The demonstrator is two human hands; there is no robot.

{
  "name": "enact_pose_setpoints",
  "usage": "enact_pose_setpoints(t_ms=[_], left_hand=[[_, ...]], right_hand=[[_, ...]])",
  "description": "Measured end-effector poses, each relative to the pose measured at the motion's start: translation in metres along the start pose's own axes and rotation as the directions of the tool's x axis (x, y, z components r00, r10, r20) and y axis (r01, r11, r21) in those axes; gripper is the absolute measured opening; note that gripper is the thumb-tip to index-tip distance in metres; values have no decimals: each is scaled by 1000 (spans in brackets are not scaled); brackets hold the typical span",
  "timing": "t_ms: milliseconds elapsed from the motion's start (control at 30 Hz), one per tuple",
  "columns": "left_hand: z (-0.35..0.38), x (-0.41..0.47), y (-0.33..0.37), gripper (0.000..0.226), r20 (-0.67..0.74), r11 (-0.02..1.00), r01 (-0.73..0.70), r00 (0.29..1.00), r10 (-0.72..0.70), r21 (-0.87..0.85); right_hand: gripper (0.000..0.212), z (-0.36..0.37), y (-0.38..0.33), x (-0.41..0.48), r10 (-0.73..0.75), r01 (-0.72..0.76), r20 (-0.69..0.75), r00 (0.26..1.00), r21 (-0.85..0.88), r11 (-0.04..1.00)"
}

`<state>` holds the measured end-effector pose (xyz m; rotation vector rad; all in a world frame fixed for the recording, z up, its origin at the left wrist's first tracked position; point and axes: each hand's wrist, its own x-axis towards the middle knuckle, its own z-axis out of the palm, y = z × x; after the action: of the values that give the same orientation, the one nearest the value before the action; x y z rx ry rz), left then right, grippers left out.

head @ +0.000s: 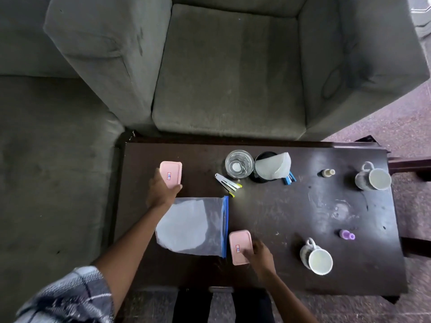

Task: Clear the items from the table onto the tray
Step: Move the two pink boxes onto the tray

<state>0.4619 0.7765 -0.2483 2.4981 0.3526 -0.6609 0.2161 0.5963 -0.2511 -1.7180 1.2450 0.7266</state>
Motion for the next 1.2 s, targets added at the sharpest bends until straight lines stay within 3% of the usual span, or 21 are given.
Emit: enact_pose_setpoints(t_ms=[167, 267, 300, 400, 533, 700, 867, 933, 1067, 1200], left_hand=[[-3, -42, -1, 44, 95, 965, 64, 995, -41, -256], [-14, -77, 4, 49, 160, 940, 61, 987, -6, -337], [-19, -87, 8, 54, 174, 935, 43, 984, 21, -352], [-42, -118, 21, 65, 208, 921, -26, 971, 115, -388], [-77, -156, 50, 62, 232, 862, -180, 919, 319, -474], [-107, -201, 84, 66, 326, 779, -237, 809, 489, -580], [-105, -254, 113, 39, 408, 726, -153, 741, 533, -670], [-95, -283, 124, 37, 461, 708, -66, 716, 524, -703], [-59, -349, 147, 48, 516, 682, 26, 676, 526, -731], [-6, -423, 170, 25, 584, 676, 130, 636, 504, -725]], right_hand=[[21, -1, -7, -8, 16, -22, -77, 997, -80, 997], [15, -17, -20, -24, -20, 2, -142, 990, -124, 992], [12, -24, -24, -29, -37, 21, -166, 985, -97, 995], [35, -46, -35, -50, -58, 79, -252, 966, 76, 994], [32, -74, -48, -86, -68, 170, -278, 958, 363, 916], [26, -101, -48, -146, -42, 268, -339, 940, 657, 705], [20, -127, -22, -199, 27, 288, -313, 949, 901, 324], [18, -142, -3, -213, 60, 301, -320, 946, 930, 210], [19, -184, 44, -234, 80, 360, -370, 926, 926, 116], [18, -239, 106, -254, 67, 390, -388, 919, 920, -24]])
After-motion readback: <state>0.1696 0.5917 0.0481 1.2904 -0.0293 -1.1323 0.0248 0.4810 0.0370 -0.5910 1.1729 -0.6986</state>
